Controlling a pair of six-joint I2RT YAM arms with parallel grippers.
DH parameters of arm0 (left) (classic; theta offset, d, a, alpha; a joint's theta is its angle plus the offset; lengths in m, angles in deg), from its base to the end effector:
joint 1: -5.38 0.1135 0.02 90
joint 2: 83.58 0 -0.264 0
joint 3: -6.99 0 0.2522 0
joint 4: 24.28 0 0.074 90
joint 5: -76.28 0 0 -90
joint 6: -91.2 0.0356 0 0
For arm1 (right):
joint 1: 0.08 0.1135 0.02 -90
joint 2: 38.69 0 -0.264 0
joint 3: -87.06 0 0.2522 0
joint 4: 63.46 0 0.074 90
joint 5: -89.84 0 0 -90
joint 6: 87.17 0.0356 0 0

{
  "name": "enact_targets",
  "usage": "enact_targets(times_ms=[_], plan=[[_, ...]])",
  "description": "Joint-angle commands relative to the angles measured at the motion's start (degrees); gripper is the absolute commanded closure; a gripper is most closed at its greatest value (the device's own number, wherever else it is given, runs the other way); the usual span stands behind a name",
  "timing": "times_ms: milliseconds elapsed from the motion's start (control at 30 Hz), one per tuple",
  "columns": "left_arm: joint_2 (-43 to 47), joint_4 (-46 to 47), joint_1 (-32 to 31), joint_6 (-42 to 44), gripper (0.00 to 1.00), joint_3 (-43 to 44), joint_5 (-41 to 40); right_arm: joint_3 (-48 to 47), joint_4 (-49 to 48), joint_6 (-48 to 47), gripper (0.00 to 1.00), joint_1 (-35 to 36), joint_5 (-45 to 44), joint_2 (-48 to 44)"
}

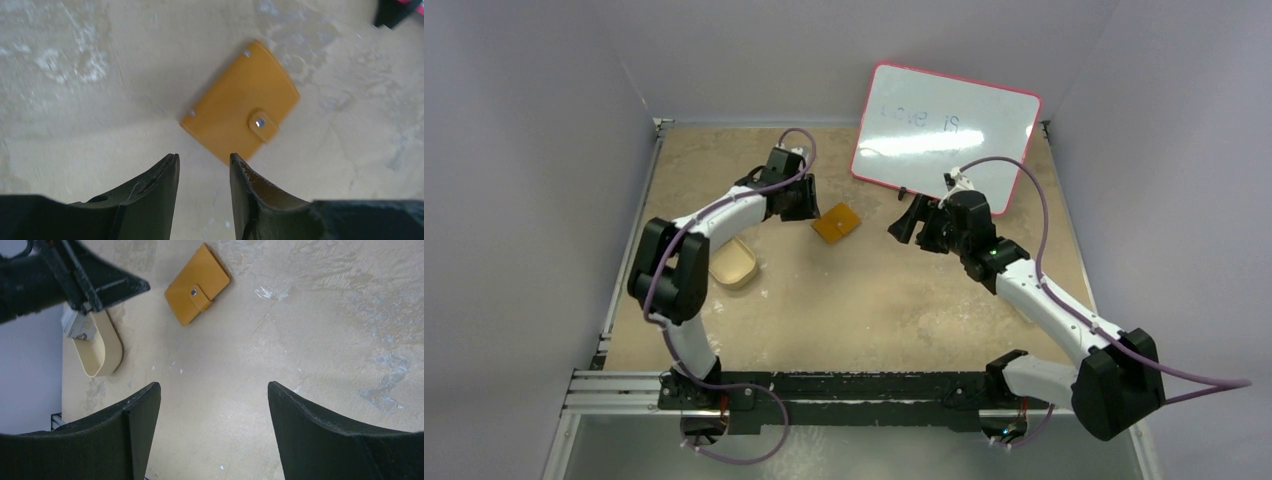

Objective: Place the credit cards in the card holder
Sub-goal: Turn over the card holder at the center of the board, then adjust the card holder at the center of the board.

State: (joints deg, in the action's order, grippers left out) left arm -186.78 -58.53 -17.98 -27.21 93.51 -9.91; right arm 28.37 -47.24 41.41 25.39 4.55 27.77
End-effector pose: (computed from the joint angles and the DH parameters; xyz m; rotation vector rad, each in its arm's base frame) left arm 0.3579 -0.1572 0.2131 -0.0812 2.5155 -0.4651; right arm 0.2375 0.1164 0.2769 0.1821 2.0709 0.7883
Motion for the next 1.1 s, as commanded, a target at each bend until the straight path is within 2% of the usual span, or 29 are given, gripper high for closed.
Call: enact_targets(times_ms=[0,200,300,433,633,800,900,967,1067], plan=[[-7.24,2.74,0.53,5.54,0.55,10.3,3.4,-2.88,-1.73,-0.14,0.2,-0.08,1.23,0.5],[-13.58,5.65,0.53,6.91,0.51,13.52,5.95,-2.29,-2.09,-1.99,0.21,-0.16,1.11,0.9],[-15.99,3.1,0.38,6.36,0.51,14.76,7.09,-2.9,-1.06,-2.81,0.22,-0.09,0.85,1.55],[-15.14,-1.61,-1.78,4.93,0.53,12.63,4.23,-4.07,1.86,-3.23,0.26,-0.12,-0.28,2.58],[-4.64,2.24,-7.41,-2.58,0.56,-1.09,2.83,-4.17,4.6,-3.74,0.36,0.06,-0.62,3.47],[7.4,13.39,-12.69,-14.09,0.59,-14.95,4.6,-4.46,5.41,-3.5,0.41,1.46,-1.8,5.34],[13.46,17.86,-12.77,-18.81,0.59,-19.12,3.83,-6.33,5.0,-4.66,0.41,2.81,-3.27,7.65],[16.22,17.71,-12.17,-19.68,0.59,-19.95,0.6,-8.43,3.63,-6.58,0.42,3.62,-3.73,9.92],[17.97,17.79,-8.78,-20.15,0.58,-20.45,-2.05,-12.54,2.09,-10.43,0.44,4.34,-3.88,14.19]])
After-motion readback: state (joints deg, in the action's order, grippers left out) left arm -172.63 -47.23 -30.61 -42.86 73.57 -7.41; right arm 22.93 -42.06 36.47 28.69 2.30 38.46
